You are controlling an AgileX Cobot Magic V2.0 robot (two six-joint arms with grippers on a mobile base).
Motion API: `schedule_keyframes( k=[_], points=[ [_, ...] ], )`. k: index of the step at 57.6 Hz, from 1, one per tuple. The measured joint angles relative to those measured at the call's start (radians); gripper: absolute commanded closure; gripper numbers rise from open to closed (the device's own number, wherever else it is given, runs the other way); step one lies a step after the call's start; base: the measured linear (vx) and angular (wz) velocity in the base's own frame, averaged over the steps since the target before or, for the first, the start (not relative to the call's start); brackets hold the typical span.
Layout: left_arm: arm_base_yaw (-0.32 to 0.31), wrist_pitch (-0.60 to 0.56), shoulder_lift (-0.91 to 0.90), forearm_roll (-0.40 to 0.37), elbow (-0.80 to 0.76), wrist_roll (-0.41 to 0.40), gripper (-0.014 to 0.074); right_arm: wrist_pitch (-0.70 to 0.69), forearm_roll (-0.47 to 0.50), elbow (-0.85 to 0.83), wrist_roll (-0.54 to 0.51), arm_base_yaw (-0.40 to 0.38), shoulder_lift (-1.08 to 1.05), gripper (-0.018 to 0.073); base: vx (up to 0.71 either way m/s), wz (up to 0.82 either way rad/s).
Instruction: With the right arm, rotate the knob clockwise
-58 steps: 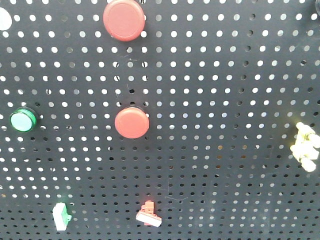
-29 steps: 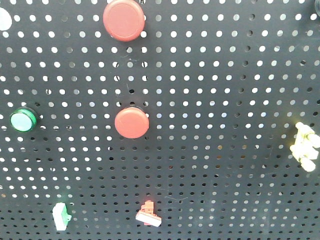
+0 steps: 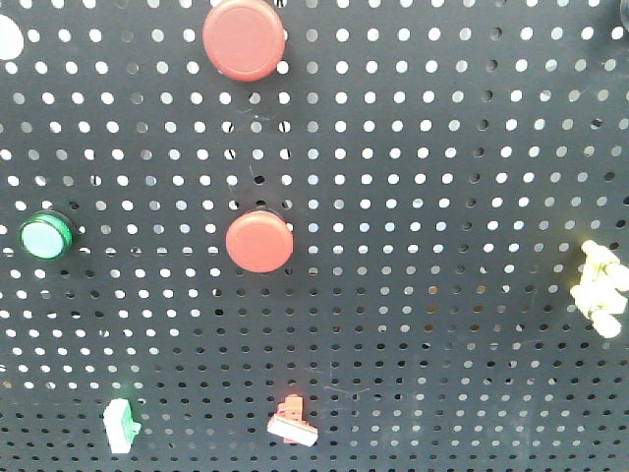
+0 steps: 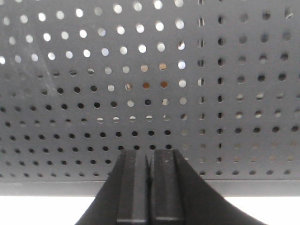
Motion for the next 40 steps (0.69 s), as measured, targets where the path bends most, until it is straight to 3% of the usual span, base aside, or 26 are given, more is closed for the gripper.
schedule_keyframes(
  k=[40],
  points=[
    [0.0, 0.0, 0.0, 0.0, 0.0, 0.0, 0.0603, 0.002, -0.013, 0.0, -0.001, 0.0, 0.0, 0.0568, 0.0, 0.0]
  ],
)
